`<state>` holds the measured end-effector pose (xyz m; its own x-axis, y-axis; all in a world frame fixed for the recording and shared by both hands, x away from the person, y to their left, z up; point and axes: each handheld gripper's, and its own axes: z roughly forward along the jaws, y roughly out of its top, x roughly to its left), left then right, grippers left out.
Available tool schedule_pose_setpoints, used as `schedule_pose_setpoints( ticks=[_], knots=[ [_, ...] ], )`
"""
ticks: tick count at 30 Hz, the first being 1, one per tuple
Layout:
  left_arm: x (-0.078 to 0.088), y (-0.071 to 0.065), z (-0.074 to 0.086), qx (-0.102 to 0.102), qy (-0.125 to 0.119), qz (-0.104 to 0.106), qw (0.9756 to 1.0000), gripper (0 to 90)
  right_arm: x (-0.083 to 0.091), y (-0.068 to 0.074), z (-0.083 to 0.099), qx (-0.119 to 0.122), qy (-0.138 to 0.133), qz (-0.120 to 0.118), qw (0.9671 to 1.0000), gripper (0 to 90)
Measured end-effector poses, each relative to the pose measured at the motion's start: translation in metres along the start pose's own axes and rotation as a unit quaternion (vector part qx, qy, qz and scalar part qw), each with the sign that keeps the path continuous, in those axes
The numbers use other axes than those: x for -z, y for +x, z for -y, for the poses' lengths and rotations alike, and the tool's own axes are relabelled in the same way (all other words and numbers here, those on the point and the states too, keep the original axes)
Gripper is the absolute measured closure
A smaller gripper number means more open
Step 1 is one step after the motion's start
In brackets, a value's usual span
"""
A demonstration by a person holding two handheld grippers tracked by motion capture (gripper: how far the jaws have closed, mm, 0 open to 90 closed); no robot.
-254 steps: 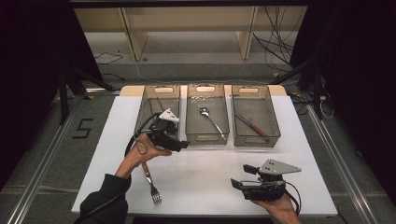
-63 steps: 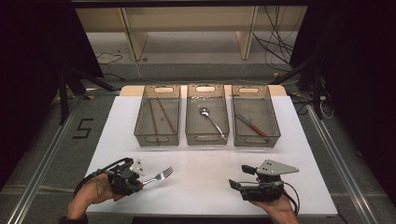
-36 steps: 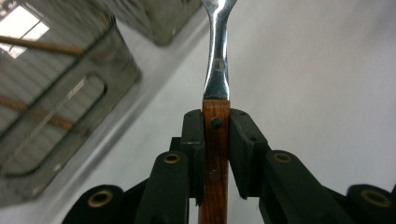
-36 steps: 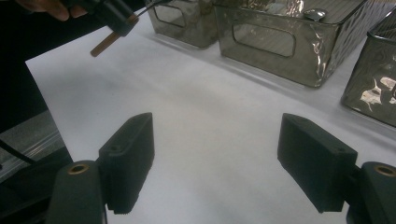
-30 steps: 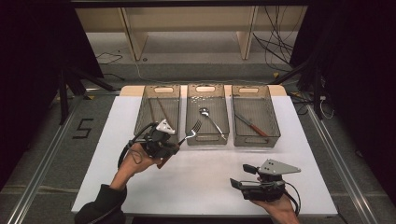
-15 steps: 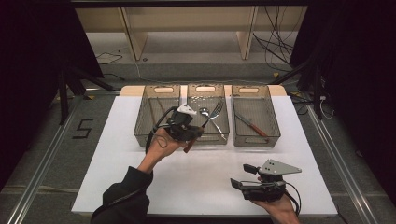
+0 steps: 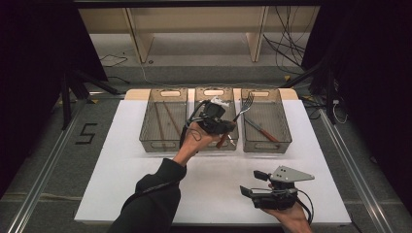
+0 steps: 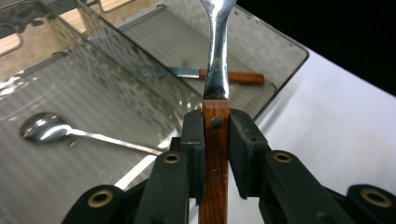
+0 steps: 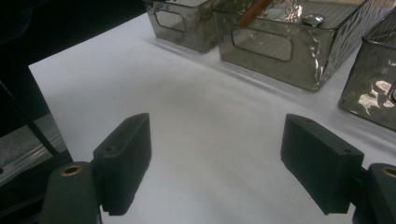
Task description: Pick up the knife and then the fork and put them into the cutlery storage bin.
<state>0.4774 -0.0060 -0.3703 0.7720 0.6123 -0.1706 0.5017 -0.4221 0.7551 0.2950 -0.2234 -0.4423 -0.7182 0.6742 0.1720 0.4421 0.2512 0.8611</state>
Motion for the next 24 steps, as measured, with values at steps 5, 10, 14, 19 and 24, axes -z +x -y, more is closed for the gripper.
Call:
schedule_pose_setpoints(
  ticks=[5, 10, 14, 19, 24],
  knots=[
    [-0.012, -0.003, -0.011, 0.0, -0.001, 0.002, 1.0, 76.3, 0.0, 0.0, 0.0, 0.0, -0.001, -0.002, 1.0, 25.4],
    [-0.023, -0.008, -0.028, -0.002, -0.008, 0.002, 1.0, 76.3, 0.0, -0.001, 0.0, -0.002, 0.0, -0.004, 1.0, 25.4],
    [-0.027, -0.01, -0.035, -0.003, -0.012, 0.003, 0.9999, 76.3, 0.0, -0.001, 0.0, -0.001, 0.0, -0.004, 1.0, 25.4],
    [-0.038, -0.012, -0.046, -0.001, -0.017, 0.007, 0.9998, 76.3, 0.001, -0.002, 0.0, -0.002, -0.001, -0.005, 1.0, 25.4],
    [-0.046, -0.016, -0.049, -0.001, -0.018, 0.009, 0.9998, 76.3, 0.001, -0.001, 0.0, -0.001, -0.001, -0.006, 1.0, 25.4]
  ],
)
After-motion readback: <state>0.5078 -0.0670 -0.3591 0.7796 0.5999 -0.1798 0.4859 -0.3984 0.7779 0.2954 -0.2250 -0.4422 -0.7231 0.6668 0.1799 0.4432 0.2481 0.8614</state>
